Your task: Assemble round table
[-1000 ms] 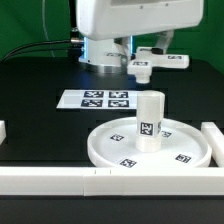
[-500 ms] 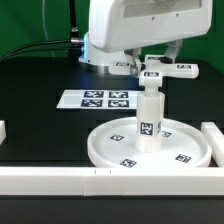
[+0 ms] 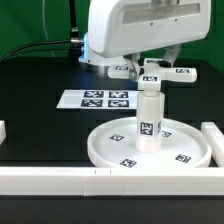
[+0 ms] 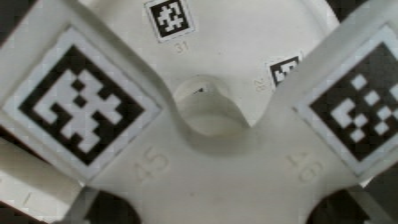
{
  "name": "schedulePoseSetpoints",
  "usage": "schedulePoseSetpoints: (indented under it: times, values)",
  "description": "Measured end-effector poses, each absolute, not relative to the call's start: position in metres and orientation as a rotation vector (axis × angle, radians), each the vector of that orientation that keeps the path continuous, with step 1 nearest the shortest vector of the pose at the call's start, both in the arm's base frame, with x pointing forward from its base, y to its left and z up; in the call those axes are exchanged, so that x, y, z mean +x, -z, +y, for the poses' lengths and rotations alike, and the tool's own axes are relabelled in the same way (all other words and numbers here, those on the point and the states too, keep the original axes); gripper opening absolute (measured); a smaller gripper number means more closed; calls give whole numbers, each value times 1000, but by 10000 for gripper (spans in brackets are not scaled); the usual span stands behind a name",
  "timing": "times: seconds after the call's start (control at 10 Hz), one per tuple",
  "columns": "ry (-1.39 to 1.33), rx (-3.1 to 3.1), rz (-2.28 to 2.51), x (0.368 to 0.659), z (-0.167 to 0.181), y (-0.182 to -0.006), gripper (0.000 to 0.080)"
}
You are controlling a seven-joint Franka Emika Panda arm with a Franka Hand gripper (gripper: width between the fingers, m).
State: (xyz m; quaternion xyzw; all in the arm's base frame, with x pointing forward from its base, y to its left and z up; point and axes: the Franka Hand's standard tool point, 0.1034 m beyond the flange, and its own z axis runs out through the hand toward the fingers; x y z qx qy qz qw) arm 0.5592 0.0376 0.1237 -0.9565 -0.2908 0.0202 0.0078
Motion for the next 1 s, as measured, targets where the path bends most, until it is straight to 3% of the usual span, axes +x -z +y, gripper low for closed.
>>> schedulePoseSetpoints:
  times: [1.0]
  values:
    - [-42, -2997, -906, 555, 36, -101, 445]
